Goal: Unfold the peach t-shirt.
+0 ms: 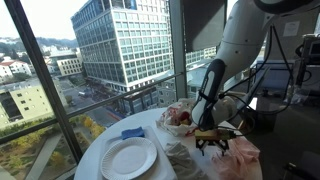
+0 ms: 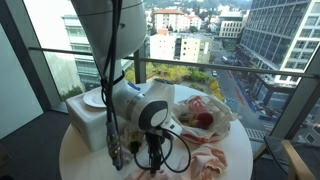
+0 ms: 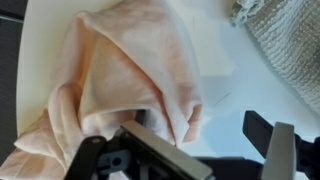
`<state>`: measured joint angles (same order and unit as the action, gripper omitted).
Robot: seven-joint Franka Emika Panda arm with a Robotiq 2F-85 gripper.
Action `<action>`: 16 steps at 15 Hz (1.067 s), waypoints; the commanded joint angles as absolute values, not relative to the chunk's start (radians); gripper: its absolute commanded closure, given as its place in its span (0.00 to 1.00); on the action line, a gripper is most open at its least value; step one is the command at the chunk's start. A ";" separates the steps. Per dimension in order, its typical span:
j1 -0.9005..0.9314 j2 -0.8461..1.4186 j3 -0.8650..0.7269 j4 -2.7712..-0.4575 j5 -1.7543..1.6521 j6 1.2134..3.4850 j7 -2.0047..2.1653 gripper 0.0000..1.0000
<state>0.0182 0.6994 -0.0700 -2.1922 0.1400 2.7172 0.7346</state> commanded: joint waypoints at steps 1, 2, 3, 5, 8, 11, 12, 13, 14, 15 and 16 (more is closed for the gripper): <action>-0.010 0.721 -0.061 -2.188 0.212 2.734 0.664 0.00; -0.015 0.719 -0.060 -2.198 0.228 2.733 0.651 0.00; -0.019 0.717 -0.059 -2.206 0.243 2.739 0.638 0.00; -0.026 0.720 -0.060 -2.211 0.267 2.739 0.616 0.26; -0.037 0.722 -0.056 -2.209 0.304 2.737 0.590 0.49; -0.043 0.722 -0.057 -2.205 0.335 2.733 0.578 0.73; -0.044 0.721 -0.058 -2.204 0.345 2.730 0.577 0.80; -0.042 0.719 -0.059 -2.203 0.350 2.729 0.576 0.87; -0.037 0.717 -0.063 -2.200 0.351 2.728 0.578 0.96; -0.036 0.713 -0.059 -2.196 0.353 2.723 0.573 0.99; -0.031 0.707 -0.054 -2.191 0.347 2.722 0.562 1.00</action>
<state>-0.0323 0.7262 -0.0680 -2.1979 0.3242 2.7179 0.6041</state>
